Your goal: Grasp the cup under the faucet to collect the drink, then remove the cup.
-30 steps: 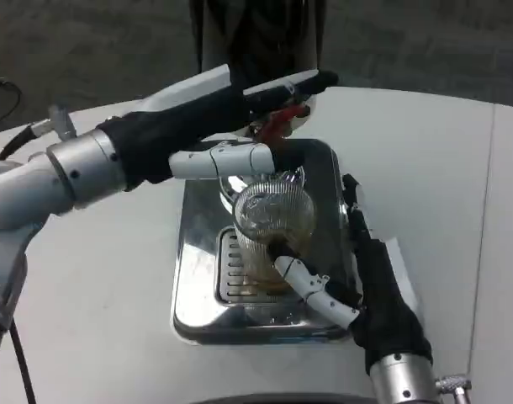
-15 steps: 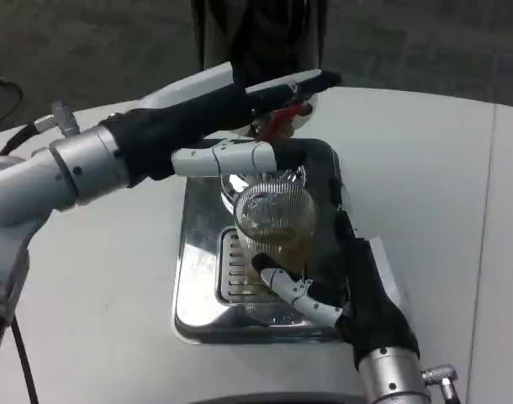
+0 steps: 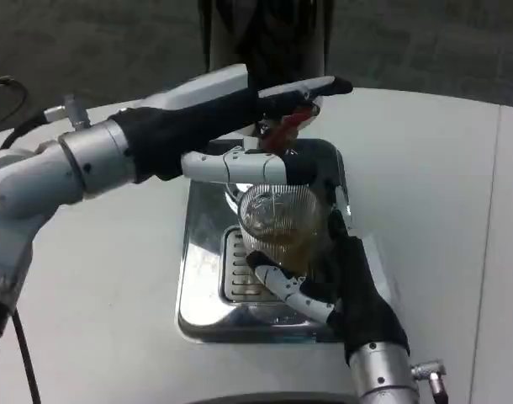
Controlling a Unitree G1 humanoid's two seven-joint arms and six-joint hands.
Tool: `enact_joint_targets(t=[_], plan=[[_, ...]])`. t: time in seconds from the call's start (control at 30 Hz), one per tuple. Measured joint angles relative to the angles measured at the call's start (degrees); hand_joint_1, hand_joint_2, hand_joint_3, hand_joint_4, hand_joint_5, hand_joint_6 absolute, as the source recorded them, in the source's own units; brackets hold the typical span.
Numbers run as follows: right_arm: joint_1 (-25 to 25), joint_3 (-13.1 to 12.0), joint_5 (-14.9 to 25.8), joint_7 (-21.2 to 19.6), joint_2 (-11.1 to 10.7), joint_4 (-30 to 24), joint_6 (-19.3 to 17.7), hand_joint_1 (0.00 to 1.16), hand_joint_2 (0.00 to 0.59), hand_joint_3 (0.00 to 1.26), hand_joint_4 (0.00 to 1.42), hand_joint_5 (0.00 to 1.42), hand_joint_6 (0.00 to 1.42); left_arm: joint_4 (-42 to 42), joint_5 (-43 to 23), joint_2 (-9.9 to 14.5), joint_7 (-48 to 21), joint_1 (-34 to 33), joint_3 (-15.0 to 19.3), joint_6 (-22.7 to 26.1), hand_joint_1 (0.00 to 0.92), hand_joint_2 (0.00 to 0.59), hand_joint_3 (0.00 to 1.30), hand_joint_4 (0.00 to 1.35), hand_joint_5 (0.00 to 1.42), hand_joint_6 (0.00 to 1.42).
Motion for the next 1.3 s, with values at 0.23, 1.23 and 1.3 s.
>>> enact_joint_targets(t=[0.23, 1.23, 1.3], plan=[[-0.5, 0.4, 0.0, -1.1, 0.2, 1.1, 0.0, 0.77, 0.215, 0.00, 0.00, 0.00, 0.06, 0.8, 0.0, 0.0, 0.0, -0.4, -0.2, -0.6, 0.000, 0.091, 0.07, 0.00, 0.10, 0.07], [-5.3, 2.7, 0.2, -6.5, 2.0, 6.6, 1.9, 0.74, 0.226, 0.00, 0.00, 0.00, 0.06, -0.1, 1.0, 0.4, 0.0, -0.6, -0.3, -0.5, 0.000, 0.093, 0.08, 0.00, 0.10, 0.07], [-5.5, 2.8, 0.2, -6.9, 2.1, 7.0, 1.9, 0.74, 0.228, 0.00, 0.00, 0.00, 0.06, -0.2, 1.2, 0.4, 0.0, -0.6, -0.3, -0.5, 0.000, 0.093, 0.08, 0.00, 0.10, 0.07]])
